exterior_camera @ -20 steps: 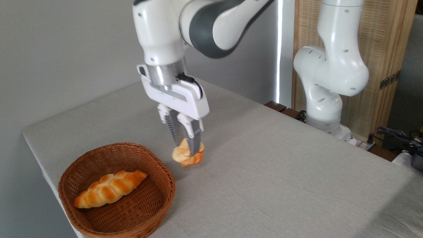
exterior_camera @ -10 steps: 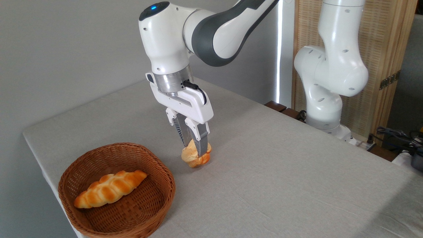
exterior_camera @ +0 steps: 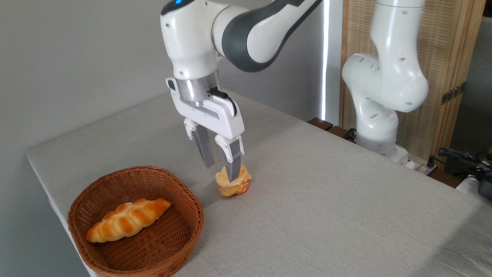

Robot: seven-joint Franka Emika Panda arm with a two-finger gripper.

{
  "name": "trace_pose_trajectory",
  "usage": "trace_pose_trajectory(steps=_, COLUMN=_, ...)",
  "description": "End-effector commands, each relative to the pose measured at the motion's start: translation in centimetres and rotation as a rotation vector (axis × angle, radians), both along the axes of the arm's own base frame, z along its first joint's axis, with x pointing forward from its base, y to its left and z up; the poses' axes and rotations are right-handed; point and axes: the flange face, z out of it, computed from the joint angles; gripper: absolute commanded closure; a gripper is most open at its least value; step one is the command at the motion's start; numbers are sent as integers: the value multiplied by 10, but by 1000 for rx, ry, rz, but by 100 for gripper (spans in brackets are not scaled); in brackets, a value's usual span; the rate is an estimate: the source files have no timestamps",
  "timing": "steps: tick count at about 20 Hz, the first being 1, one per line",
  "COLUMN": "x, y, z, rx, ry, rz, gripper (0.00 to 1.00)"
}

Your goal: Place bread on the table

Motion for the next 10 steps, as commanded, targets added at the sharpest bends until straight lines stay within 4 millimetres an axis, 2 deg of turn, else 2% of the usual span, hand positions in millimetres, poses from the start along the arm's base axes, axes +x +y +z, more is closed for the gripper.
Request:
trace_pose_trajectory(steps=1, x=14, y=6, z=61, rx=-43, ry=-86, rz=23, gripper=0)
trace_pose_trajectory(steps=3, x=18, y=12, z=88, rx=-44, ry=-100, rz=26, gripper=0)
trace_pose_trajectory(steps=5, x=22, y=30, z=112, rx=-52, ry=-105, rz=57, gripper=0)
trace_pose_trajectory(steps=7, x=22, y=36, z=133, rx=-56, ry=-107, rz=61, gripper=0)
trace_pose_trajectory(steps=8, x=23, y=47, z=138, rx=-62, ry=-113, rz=81, gripper=0)
trace_pose_trajectory(steps=10, x=21, y=51, z=133, rx=-76, ry=-74, rz=90, gripper=0)
